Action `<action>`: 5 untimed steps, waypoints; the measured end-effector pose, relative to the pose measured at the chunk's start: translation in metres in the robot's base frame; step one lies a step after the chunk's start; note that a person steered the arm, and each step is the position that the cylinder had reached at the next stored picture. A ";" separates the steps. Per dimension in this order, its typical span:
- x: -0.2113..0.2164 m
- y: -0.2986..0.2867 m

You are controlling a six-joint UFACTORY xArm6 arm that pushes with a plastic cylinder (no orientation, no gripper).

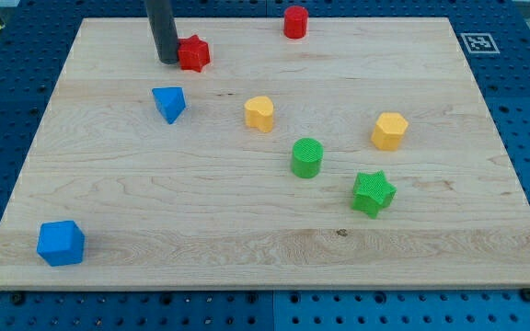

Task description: Move the red star towards top center

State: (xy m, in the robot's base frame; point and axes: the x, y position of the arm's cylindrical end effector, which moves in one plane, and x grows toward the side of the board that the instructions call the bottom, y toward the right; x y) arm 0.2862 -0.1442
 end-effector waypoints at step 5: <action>0.004 0.093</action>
